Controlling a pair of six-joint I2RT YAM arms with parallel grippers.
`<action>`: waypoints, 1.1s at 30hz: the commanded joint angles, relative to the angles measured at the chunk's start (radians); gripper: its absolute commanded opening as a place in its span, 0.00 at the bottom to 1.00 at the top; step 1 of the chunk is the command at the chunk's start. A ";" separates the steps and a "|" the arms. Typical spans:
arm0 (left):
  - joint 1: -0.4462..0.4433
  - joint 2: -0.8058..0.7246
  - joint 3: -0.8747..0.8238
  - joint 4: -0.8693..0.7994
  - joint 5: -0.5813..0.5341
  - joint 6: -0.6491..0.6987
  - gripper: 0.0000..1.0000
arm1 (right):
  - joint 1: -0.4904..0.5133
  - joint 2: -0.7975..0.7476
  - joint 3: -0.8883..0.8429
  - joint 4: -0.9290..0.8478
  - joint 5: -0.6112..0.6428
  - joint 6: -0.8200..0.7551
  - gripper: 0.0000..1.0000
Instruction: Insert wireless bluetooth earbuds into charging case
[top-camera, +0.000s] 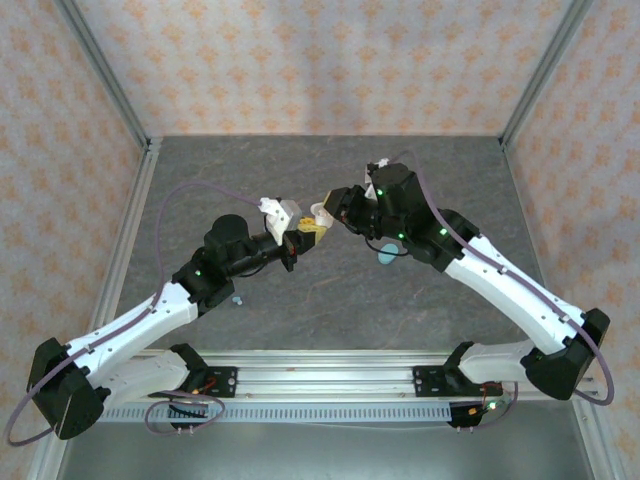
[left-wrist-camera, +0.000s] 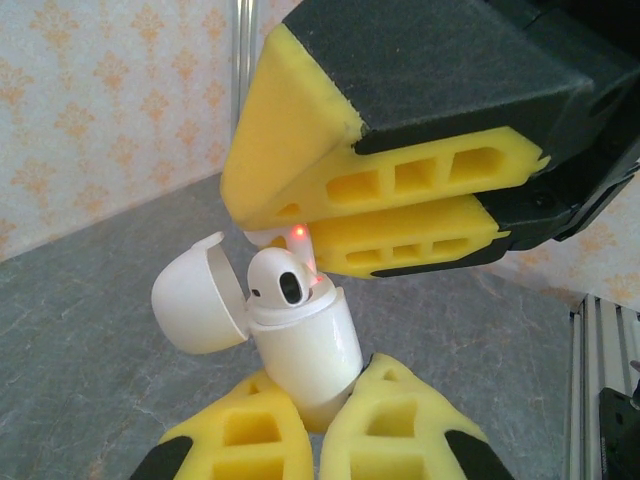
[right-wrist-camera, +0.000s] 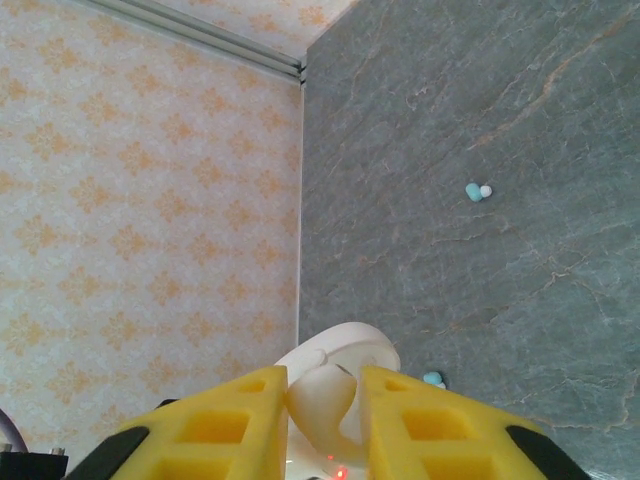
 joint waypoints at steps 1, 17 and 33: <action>-0.005 -0.012 0.022 0.074 0.009 0.014 0.00 | 0.007 0.008 0.031 -0.050 0.009 -0.019 0.26; -0.006 -0.032 0.008 0.063 0.006 0.022 0.00 | 0.007 -0.014 0.060 -0.082 0.046 -0.047 0.32; -0.006 -0.065 0.037 0.013 0.059 0.016 0.00 | -0.026 -0.122 0.049 -0.073 0.081 -0.136 0.45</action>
